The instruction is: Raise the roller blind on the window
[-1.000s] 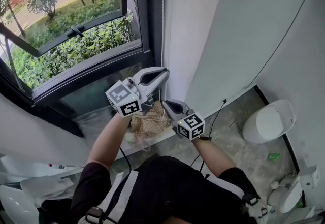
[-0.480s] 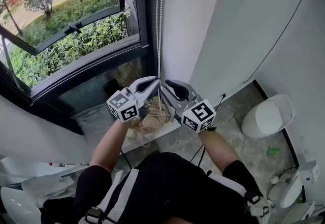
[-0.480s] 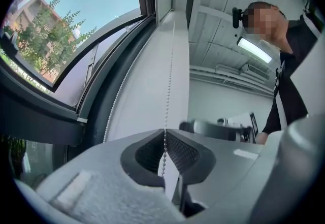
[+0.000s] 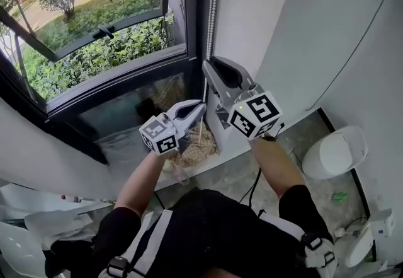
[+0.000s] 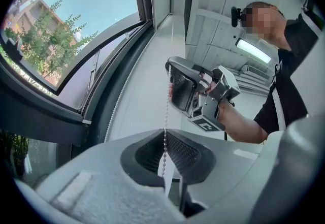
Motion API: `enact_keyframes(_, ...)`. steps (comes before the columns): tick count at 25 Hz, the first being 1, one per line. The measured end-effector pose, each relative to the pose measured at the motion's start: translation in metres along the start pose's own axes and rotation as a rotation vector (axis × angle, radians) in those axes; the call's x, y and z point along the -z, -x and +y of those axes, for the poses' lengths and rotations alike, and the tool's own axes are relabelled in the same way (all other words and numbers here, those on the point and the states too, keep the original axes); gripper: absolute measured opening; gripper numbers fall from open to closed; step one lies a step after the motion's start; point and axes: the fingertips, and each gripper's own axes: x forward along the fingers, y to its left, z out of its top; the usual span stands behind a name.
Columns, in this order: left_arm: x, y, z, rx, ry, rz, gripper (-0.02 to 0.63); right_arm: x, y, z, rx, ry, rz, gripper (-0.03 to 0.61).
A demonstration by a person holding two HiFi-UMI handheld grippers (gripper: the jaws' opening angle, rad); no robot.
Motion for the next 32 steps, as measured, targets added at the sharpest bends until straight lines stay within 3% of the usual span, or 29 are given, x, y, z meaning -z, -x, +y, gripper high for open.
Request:
enact_keyframes(5,0.0,0.006,0.0,0.0,0.014,0.002,0.015,0.001,-0.007,0.006,-0.014,0.017,0.018,0.016)
enact_keyframes(14,0.013,-0.002,-0.002,-0.005,0.034,0.007,0.015,0.008,0.007,0.007,0.005,0.037,-0.019,0.007)
enact_keyframes(16,0.034,-0.006,0.0,-0.018,0.049,0.05,0.015,0.027,0.013,0.006,0.015,0.028,0.01,0.006)
enact_keyframes(18,0.07,-0.004,0.008,-0.049,0.116,0.11,0.015,0.062,0.023,0.004,0.034,0.03,0.066,0.006)
enact_keyframes(21,0.142,0.012,0.016,-0.087,0.234,0.269,0.017,0.136,0.044,-0.001,0.065,0.007,0.193,0.006)
enact_keyframes(24,0.191,0.034,0.007,-0.074,0.219,0.421,0.02,0.191,0.066,0.0,0.069,-0.02,0.309,0.006)
enact_keyframes(27,0.184,0.041,0.007,-0.06,0.187,0.41,0.095,0.197,0.075,0.001,0.06,-0.019,0.328,0.006)
enact_keyframes(32,0.111,0.032,0.021,-0.041,0.108,0.261,0.114,0.195,0.077,-0.002,0.057,-0.061,0.321,0.006)
